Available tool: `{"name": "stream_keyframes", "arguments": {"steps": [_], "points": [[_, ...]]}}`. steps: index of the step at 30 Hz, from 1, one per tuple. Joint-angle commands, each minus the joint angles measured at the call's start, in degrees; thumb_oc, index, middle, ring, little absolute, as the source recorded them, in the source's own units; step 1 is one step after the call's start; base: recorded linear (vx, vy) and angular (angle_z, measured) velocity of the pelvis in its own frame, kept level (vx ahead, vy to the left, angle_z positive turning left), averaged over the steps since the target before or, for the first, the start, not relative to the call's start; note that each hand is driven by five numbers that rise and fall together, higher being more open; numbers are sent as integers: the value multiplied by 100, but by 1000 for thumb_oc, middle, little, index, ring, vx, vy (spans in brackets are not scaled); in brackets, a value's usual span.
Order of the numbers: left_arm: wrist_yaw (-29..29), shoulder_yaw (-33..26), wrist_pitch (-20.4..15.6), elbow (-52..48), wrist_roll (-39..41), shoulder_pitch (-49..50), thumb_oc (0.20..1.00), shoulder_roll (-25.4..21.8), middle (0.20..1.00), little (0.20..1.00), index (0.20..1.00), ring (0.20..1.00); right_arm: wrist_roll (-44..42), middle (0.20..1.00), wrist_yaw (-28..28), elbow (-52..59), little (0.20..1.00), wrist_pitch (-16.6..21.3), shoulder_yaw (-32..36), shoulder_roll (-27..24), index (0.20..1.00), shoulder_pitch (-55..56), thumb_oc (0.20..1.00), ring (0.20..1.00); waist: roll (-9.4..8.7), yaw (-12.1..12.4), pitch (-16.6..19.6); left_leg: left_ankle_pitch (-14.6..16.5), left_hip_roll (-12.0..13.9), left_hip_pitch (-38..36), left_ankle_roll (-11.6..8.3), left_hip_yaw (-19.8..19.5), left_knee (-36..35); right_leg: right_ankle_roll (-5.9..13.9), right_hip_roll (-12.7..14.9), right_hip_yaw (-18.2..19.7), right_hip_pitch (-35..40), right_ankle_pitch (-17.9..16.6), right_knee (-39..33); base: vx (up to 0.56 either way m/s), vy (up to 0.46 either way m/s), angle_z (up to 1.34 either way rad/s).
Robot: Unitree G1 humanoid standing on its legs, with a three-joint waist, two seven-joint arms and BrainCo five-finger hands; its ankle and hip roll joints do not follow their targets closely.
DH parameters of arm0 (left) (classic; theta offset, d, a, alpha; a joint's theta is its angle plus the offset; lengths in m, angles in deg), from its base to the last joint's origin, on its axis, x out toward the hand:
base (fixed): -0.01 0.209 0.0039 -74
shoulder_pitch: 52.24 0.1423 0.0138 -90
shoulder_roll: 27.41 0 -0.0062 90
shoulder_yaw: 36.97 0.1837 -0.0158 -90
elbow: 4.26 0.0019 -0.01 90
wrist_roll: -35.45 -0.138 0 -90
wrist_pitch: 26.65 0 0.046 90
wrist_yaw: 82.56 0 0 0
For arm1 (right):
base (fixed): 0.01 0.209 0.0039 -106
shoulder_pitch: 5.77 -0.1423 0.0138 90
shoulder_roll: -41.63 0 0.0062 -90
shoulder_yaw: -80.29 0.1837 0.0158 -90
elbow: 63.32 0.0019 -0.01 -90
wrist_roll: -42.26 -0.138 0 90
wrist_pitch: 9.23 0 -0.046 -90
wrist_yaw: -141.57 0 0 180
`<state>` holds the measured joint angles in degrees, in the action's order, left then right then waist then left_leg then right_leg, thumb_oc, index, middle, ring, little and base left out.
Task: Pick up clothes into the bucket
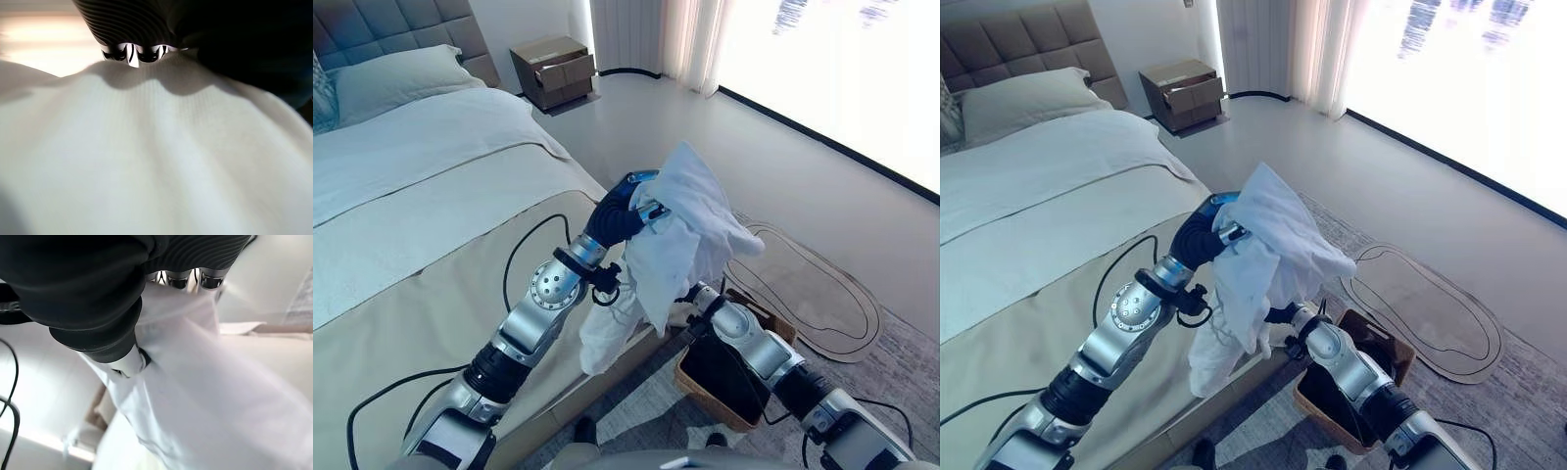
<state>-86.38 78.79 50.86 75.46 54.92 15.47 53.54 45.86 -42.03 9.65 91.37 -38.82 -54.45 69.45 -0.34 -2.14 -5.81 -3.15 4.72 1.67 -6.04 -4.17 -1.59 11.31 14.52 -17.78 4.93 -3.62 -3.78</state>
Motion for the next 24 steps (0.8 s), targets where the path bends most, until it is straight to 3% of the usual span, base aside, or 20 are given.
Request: {"name": "stream_keyframes", "arguments": {"steps": [1, 4, 6, 12, 14, 17, 19, 20, 24], "points": [[32, -371, -290, -201, 201, -358, 200, 78, 200, 200, 200, 200, -340, 200, 54, 570, 200, 111, 250, 15, 200, -28, 200, 200, -141, 36, 179, 116, 5, -132, 211, 376, -94, 11, 15, -11, -295, -104, 419, 0, 0, 0], [91, -518, -294, -212, 151, -261, 200, 43, 200, 200, 200, 200, -438, 200, 118, 594, 200, 50, 369, 55, 200, 150, 200, 200, -147, 22, 185, 118, 24, -150, 202, 369, -100, -1, 5, -26, -250, -96, 407, 0, 0, 0], [88, -668, -354, -320, 332, -17, 200, 40, 200, 200, 200, 200, -427, 200, 291, -343, 200, 148, 389, 191, 200, 256, 200, 200, -146, 67, 186, 109, 25, -141, 189, 343, -100, -5, -7, -60, -234, -96, 392, 0, 0, 0], [119, -1008, -274, -160, 255, 492, 200, 21, 200, 200, 200, 200, -701, 200, 445, 602, 200, 128, 1113, 49, 200, 828, 200, 200, -178, -24, 210, 115, 45, -175, 194, 384, -111, -18, -30, -20, -243, -100, 395, 0, 0, 0], [121, -1138, -310, -154, 39, 644, 200, -59, 200, 200, 200, 200, -834, 200, 356, 597, 200, 190, 1432, -169, 200, 1100, 200, 200, -191, -40, 222, 117, 53, -184, 191, 396, -113, -13, -31, -6, -246, -101, 395, 0, 0, 0], [176, -1030, -377, 354, -413, 985, 200, -26, 200, 200, 200, 200, -944, 200, 706, 292, 200, 347, 1845, -28, 200, 1293, 200, 200, -209, -110, 224, 136, 54, -214, 199, 439, -117, -5, -42, 48, -248, -101, 389, -5, 1, -3], [157, -945, -381, 543, -624, 1028, 865, -51, 865, 865, 865, 865, -1024, 200, 760, 362, 200, 358, 1976, -17, 200, 1346, 200, 200, -214, -123, 230, 148, 59, -221, 202, 457, -114, -5, -47, 78, -260, -100, 391, -12, 0, -13], [67, -809, -383, 726, -805, 1124, 1000, -100, 1000, 1000, 1000, 1000, -1187, 200, 806, 465, 200, 432, 2164, 10, 200, 1389, 200, 200, -219, -170, 227, 157, 56, -224, 209, 487, -108, 0, -50, 114, -281, -114, 381, -11, 1, -6], [-5, -622, -426, 1124, -958, 1259, 1000, -95, 1000, 1000, 1000, 1000, -1372, 200, 922, 551, 200, 553, 2417, 62, 200, 1412, 200, 200, -216, -198, 233, 167, 57, -225, 222, 540, -111, 4, -50, 170, -334, -141, 368, -14, 5, -13]]}}
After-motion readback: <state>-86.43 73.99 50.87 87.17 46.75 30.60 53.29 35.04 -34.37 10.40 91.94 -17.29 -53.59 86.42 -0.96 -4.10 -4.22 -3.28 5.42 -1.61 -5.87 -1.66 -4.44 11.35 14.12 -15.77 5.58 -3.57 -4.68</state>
